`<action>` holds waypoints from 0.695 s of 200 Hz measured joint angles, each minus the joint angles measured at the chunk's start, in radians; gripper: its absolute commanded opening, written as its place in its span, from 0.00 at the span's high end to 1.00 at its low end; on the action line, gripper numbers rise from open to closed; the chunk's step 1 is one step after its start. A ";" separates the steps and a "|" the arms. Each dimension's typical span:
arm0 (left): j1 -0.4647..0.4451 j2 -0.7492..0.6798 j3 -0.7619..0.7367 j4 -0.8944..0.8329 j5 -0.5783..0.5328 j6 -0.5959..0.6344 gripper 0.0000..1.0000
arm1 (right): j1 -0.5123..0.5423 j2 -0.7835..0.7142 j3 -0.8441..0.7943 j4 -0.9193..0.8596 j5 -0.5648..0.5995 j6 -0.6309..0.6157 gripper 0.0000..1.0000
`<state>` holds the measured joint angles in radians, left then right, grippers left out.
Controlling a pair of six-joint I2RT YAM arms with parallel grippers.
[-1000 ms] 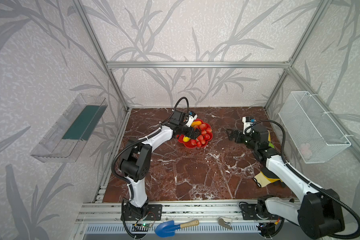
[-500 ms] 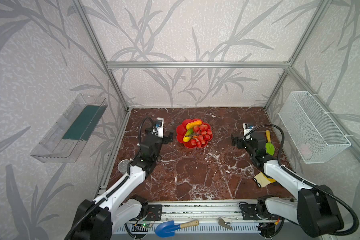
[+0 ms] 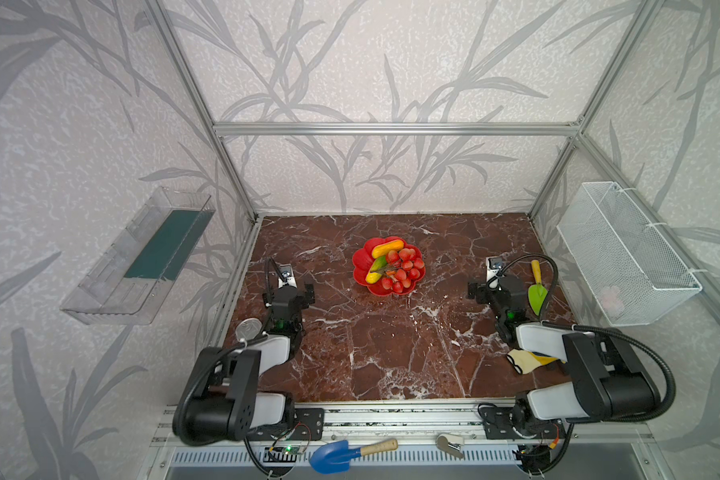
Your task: Place and organize the fake fruits in the fruit bowl
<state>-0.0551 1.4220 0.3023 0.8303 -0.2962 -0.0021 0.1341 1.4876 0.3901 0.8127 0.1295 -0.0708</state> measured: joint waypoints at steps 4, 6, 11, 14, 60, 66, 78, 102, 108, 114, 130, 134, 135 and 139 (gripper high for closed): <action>0.003 0.028 0.000 0.020 0.002 -0.002 0.00 | -0.001 0.019 -0.002 0.019 -0.005 -0.003 0.01; 0.005 0.043 0.001 0.031 0.003 -0.002 0.00 | -0.001 0.030 -0.003 0.029 -0.008 -0.005 0.01; 0.010 0.074 0.001 0.055 0.006 -0.003 0.00 | -0.002 0.052 -0.008 0.050 -0.012 -0.006 0.01; 0.014 0.096 0.002 0.074 0.009 -0.003 0.00 | -0.002 0.067 -0.012 0.066 -0.016 -0.008 0.01; 0.049 0.142 0.054 0.084 0.033 -0.036 0.00 | -0.003 0.100 -0.041 0.142 -0.040 -0.015 0.01; 0.050 0.141 0.056 0.086 0.033 -0.039 0.00 | -0.002 0.100 -0.041 0.151 -0.043 -0.018 0.01; 0.050 0.139 0.058 0.083 0.033 -0.043 0.00 | -0.002 0.100 -0.041 0.164 -0.045 -0.021 0.01; 0.048 0.143 0.058 0.100 0.034 -0.042 0.01 | -0.002 0.100 -0.041 0.177 -0.051 -0.028 0.01; 0.047 0.143 0.058 0.102 0.034 -0.042 0.01 | -0.002 0.100 -0.041 0.178 -0.052 -0.029 0.01; 0.047 0.144 0.058 0.107 0.035 -0.040 0.01 | -0.002 0.100 -0.041 0.180 -0.051 -0.029 0.01; 0.043 0.145 0.057 0.121 0.024 -0.042 0.01 | -0.002 0.100 -0.041 0.183 -0.051 -0.031 0.01; 0.043 0.145 0.057 0.121 0.021 -0.042 0.01 | -0.002 0.100 -0.041 0.184 -0.051 -0.031 0.01; 0.043 0.145 0.057 0.121 0.019 -0.043 0.01 | -0.002 0.100 -0.041 0.185 -0.051 -0.031 0.01; 0.043 0.145 0.057 0.122 0.015 -0.043 0.01 | -0.002 0.100 -0.041 0.185 -0.051 -0.031 0.01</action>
<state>-0.0116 1.5669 0.3592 0.9520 -0.2810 -0.0452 0.1322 1.5879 0.3492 0.9977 0.0784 -0.1020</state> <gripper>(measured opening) 0.994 0.991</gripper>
